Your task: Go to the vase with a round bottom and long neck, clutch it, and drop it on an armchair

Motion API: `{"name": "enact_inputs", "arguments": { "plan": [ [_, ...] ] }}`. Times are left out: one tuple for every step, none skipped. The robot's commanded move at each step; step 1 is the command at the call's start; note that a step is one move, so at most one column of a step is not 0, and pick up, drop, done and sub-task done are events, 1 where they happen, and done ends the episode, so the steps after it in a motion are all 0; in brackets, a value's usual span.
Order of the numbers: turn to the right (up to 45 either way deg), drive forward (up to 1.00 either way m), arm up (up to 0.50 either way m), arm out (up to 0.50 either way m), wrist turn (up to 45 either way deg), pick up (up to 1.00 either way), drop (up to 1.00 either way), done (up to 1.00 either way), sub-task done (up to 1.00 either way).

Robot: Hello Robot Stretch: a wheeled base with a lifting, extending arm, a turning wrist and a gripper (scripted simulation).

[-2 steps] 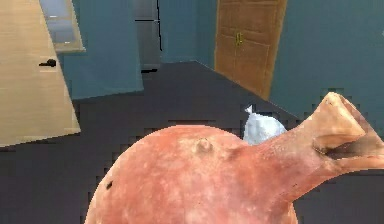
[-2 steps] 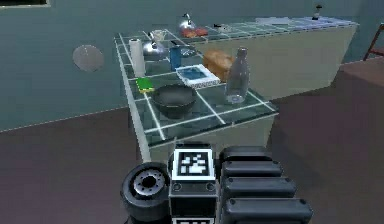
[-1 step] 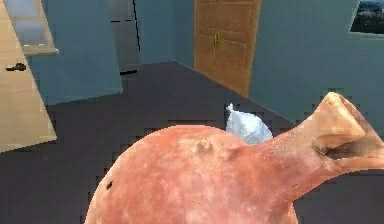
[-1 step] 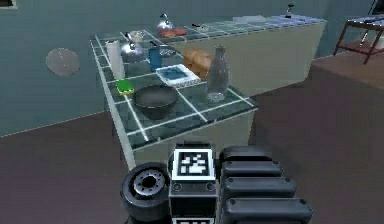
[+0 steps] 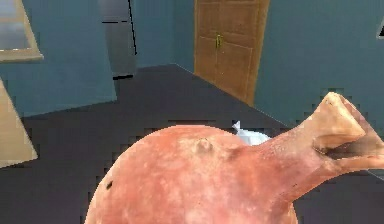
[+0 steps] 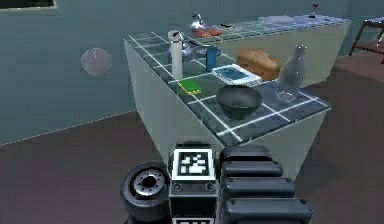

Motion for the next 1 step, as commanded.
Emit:
{"name": "enact_inputs", "arguments": {
  "plan": [
    [-45.0,0.00,0.00,0.00,0.0,0.00,0.00,0.00,0.00]
  ]
}}
